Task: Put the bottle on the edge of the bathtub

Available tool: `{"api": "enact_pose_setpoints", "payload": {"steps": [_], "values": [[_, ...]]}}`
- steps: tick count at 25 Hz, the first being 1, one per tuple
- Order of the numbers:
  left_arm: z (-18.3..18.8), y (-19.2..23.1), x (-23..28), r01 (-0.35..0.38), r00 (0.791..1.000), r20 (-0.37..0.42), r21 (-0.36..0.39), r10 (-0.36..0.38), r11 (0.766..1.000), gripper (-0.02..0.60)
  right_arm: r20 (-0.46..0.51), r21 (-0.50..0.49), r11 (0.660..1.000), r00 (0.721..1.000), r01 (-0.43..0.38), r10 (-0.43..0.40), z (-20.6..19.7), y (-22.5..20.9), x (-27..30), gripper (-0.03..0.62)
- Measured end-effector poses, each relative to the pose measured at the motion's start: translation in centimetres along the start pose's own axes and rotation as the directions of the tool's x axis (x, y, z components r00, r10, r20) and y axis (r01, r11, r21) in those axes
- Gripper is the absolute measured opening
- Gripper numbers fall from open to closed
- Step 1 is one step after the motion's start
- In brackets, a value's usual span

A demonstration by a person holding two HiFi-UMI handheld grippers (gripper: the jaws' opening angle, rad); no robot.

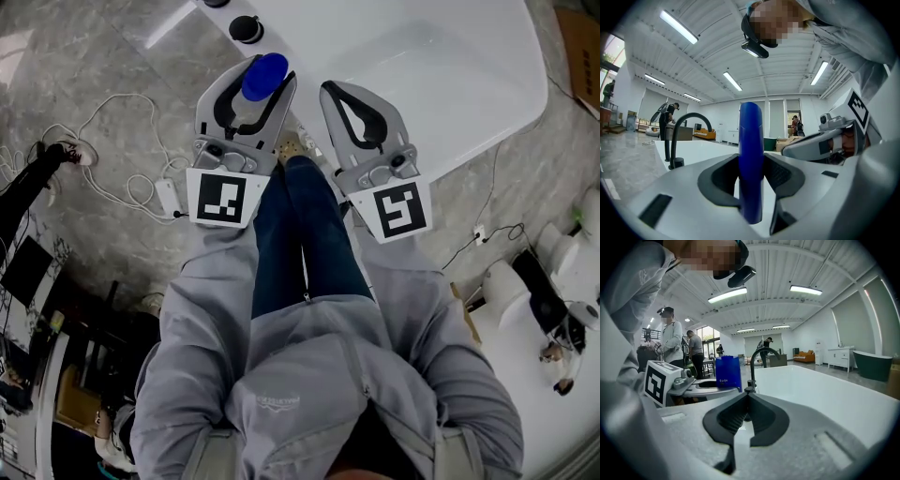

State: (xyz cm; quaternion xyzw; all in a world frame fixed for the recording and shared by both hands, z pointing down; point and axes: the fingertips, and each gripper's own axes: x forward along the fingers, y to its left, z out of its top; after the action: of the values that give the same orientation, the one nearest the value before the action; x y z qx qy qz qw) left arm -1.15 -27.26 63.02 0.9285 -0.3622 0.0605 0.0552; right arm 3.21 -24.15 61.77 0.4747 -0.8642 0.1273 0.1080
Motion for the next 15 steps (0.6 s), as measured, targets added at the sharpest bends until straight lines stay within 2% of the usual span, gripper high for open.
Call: {"api": "enact_pose_setpoints", "payload": {"steps": [5, 15], "values": [[-1.0, 0.0, 1.0, -0.004, 1.0, 0.018, 0.01, 0.004, 1.0, 0.155, -0.019, 0.005, 1.0, 1.0, -0.004, 0.004, -1.1, -0.2, 0.2, 0.003], [-3.6, -0.6, 3.0, 0.024, 0.999, -0.022, 0.061, -0.023, 0.998, 0.155, -0.055, 0.009, 1.0, 0.998, -0.014, 0.015, -2.7, -0.2, 0.5, 0.003]]}}
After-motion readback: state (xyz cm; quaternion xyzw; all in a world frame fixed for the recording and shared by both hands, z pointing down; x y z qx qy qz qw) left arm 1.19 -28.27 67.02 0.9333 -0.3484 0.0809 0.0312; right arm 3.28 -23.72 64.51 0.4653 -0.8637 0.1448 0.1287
